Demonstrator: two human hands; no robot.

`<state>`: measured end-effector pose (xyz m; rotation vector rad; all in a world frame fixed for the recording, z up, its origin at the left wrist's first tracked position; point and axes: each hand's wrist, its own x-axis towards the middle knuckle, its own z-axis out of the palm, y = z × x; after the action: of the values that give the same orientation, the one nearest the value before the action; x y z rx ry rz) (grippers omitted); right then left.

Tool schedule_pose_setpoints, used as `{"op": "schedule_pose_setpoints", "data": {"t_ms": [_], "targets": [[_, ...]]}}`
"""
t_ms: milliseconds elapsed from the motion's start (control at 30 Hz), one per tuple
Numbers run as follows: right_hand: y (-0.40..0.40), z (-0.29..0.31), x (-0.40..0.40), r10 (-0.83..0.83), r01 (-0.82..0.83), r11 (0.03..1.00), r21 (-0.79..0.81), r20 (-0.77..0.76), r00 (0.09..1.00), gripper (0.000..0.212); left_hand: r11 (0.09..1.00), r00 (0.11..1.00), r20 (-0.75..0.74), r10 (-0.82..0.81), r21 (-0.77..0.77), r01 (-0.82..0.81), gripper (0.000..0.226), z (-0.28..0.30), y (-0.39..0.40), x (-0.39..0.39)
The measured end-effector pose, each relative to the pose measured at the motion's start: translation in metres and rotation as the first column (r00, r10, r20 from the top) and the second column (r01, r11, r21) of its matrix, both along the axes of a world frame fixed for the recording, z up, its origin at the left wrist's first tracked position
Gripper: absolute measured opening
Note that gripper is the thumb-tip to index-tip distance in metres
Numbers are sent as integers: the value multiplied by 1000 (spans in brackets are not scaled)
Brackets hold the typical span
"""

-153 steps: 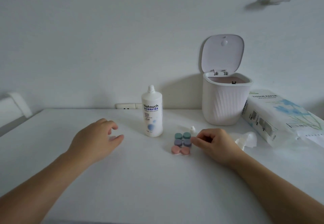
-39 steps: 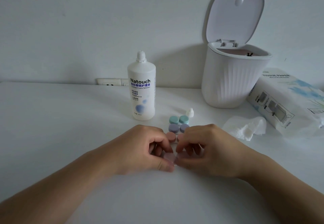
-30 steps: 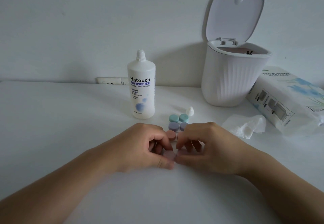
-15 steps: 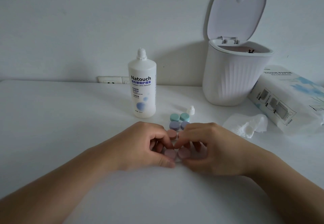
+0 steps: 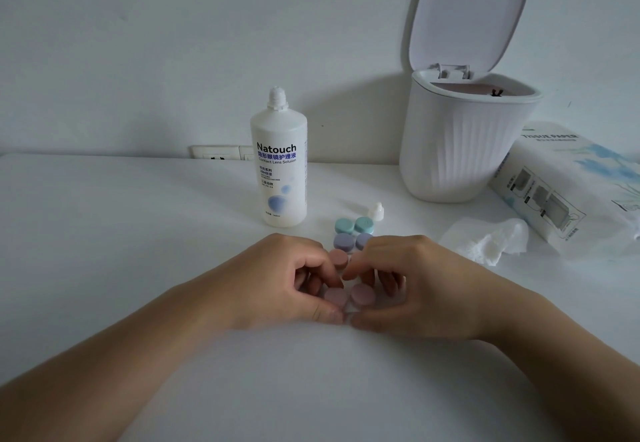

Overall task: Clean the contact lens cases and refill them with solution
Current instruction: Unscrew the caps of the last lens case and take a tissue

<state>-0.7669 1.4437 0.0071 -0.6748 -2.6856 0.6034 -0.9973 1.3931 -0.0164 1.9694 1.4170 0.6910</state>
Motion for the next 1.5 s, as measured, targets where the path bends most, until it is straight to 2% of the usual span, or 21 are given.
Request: {"op": "schedule_pose_setpoints", "data": {"t_ms": [200, 367, 500, 600, 733, 933, 1000, 1133, 1233, 1300, 1367, 1433, 1500], "targets": [[0, -3, -1, 1, 0, 999, 33, -29, 1000, 8, 1000, 1000, -18, 17, -7, -17, 29, 1, -1, 0], [0, -1, 0, 30, -29, 1000, 10, -47, 998, 27, 1000, 1000, -3, 24, -16, -24, 27, 1, -1, 1], [4, 1, 4, 32, -40, 998, -42, -165, 986, 30, 999, 1000, 16, 5, -33, -5, 27, 2, -1, 1], [11, 2, 10, -84, 63, 994, -88, -262, 961, 16, 1000, 1000, 9, 3, -22, -3, 24, 2, -2, 1], [26, -1, 17, -395, 384, 919, -90, -244, 886, 14, 1000, 1000, 7, -8, -1, 8, 23, 3, -2, 2], [36, -8, 23, -473, 474, 880, 4, -74, 878, 15, 1000, 1000, 3, 1, -3, -1, 21, 4, -3, 2], [37, -9, 24, -491, 492, 870, 26, -41, 870, 21, 1000, 1000, -4, 3, 3, -3, 22, 4, -4, 3], [35, -9, 22, -480, 477, 873, 102, -2, 878, 43, 1000, 1000, -4, 0, 6, 0, 21, 4, -4, 2], [35, -10, 22, -476, 468, 872, 147, 22, 879, 42, 1000, 1000, -4, -1, 1, 1, 22, 3, -4, 2], [34, -9, 22, -473, 470, 871, 144, -14, 881, 34, 1000, 1000, -4, -2, 0, 2, 22, 2, -3, 1], [32, -7, 22, -420, 431, 897, 102, -113, 901, 21, 1000, 1000, -5, -7, 3, 7, 23, 2, -3, 1], [27, -2, 21, -335, 338, 941, -6, -153, 930, 12, 1000, 1000, -9, -8, 12, 8, 24, 2, -3, 1], [20, 1, 19, -233, 214, 963, -166, -106, 967, 22, 1000, 1000, -15, -8, 21, 8, 26, 1, -2, 1]]}}
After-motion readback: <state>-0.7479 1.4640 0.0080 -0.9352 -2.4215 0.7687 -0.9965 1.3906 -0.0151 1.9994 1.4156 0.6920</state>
